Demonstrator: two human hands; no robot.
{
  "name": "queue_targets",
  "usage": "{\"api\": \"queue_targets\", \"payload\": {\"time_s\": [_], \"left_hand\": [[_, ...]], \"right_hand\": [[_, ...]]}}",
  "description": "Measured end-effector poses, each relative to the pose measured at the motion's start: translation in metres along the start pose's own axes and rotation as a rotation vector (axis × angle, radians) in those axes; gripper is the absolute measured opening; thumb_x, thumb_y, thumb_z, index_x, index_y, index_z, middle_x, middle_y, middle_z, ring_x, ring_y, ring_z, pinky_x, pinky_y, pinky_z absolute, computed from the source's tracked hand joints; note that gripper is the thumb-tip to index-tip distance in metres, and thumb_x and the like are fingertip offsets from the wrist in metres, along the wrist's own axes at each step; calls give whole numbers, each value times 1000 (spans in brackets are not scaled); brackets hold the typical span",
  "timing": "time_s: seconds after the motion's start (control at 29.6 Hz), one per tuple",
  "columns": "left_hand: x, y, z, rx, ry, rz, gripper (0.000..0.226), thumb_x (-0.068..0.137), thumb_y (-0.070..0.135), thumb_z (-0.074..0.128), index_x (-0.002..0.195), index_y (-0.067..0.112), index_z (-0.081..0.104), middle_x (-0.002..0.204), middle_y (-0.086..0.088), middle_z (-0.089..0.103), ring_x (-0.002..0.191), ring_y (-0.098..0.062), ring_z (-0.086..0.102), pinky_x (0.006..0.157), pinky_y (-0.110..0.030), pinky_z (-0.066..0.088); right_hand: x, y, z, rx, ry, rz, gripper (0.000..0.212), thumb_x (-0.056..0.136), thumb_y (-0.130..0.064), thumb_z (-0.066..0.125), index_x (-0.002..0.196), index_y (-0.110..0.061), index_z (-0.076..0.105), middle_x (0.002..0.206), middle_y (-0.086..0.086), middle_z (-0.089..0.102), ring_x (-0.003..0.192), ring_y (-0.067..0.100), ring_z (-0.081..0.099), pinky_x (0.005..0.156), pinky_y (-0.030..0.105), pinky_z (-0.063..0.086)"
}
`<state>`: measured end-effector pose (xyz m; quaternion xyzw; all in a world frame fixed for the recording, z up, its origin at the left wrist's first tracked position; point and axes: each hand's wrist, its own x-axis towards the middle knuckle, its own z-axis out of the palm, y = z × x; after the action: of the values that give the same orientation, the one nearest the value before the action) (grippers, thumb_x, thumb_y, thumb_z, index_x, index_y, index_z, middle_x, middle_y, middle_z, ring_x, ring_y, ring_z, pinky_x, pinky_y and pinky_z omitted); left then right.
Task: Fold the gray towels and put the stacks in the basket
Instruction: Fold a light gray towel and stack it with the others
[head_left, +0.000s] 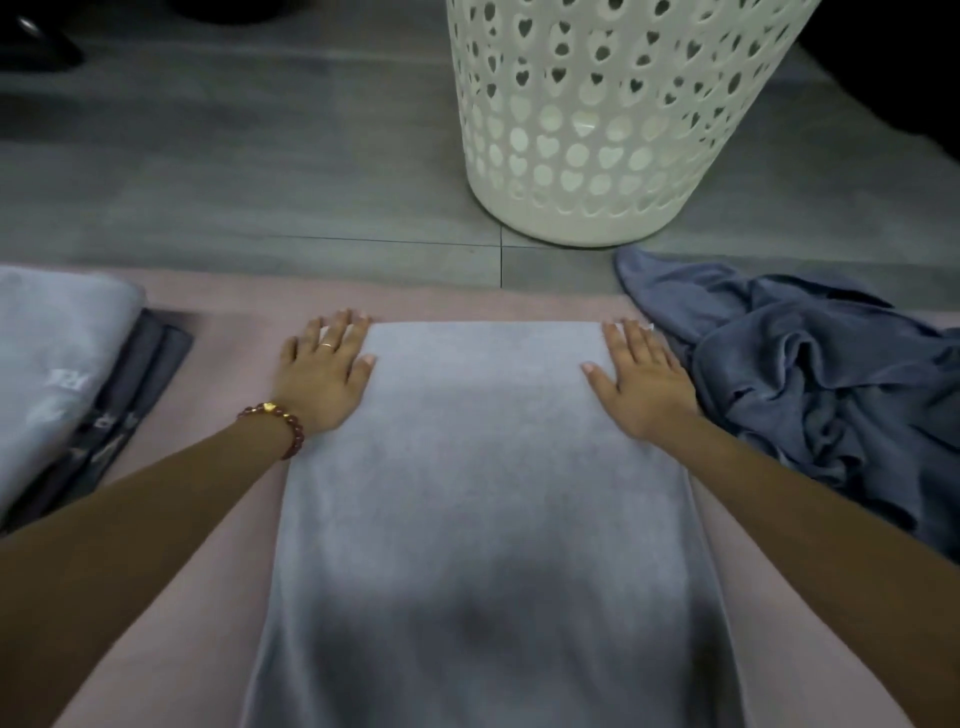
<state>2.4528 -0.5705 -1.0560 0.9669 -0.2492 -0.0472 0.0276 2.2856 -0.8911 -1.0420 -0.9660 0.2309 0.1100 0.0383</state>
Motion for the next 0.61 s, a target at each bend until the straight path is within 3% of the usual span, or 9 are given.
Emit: {"api": "queue_targets", "payload": {"time_s": [0.07,0.14,0.2,0.27,0.34,0.44,0.51,0.54,0.61], "left_hand": [[-11,19,-6,-10,-56,-139,60,99,45,19,151,18,10,159,-10,5,143,-36,7,113,-55,5],[-37,41,-11,23,-58,-111,61,99,45,21,151,16,9,157,-19,0,142,-42,1,111,-57,-2],[-85,56,-9,10,-58,111,66,94,55,8,151,22,13,158,-16,3,143,-42,3,112,-55,-4],[-134,57,1,-6,-83,292,76,89,62,-6,149,24,21,157,-11,14,141,-44,13,112,-56,6],[-173,48,7,-25,-120,278,75,91,62,-5,150,23,22,156,-9,18,141,-42,15,112,-52,12],[-209,37,6,-158,-117,112,73,87,57,7,151,22,14,158,-4,6,145,-33,2,115,-42,1],[-224,33,1,-307,-150,8,75,85,52,18,151,17,7,159,-7,-2,146,-28,-5,116,-39,-2],[-234,32,-2,-432,-157,-66,76,86,46,28,151,10,10,158,-13,0,145,-30,-1,116,-38,1],[-251,31,-7,-632,-49,-161,66,87,25,52,141,-5,29,147,-26,25,136,-40,22,112,-40,20]], "right_hand": [[-10,-10,-3,-32,-51,109,72,96,-56,13,150,-13,-7,159,8,-10,146,23,-8,119,37,-3],[-36,-23,-6,-37,-84,77,73,97,-55,13,150,-9,-8,158,9,-12,146,24,-9,118,36,-5],[-84,-29,0,-8,-56,-192,75,94,-59,9,151,-12,-1,158,4,-6,146,21,-2,116,33,-6],[-139,-22,12,-46,-14,-443,76,94,-62,3,150,-13,21,155,2,21,143,22,23,115,31,2],[-185,1,26,-107,-36,-515,70,97,-57,7,146,-13,31,150,3,35,135,22,38,113,29,8],[-233,42,34,19,35,-263,66,97,-54,13,146,-14,31,151,0,30,135,21,39,112,31,15],[-254,54,31,208,84,-78,58,95,-41,34,143,-10,37,149,6,36,134,25,39,109,36,27],[-267,56,30,347,139,1,49,93,-29,45,137,-6,45,142,12,46,127,30,46,104,35,34],[-292,51,28,604,269,182,28,92,-15,54,118,-6,58,116,12,59,102,30,57,86,30,43]]}}
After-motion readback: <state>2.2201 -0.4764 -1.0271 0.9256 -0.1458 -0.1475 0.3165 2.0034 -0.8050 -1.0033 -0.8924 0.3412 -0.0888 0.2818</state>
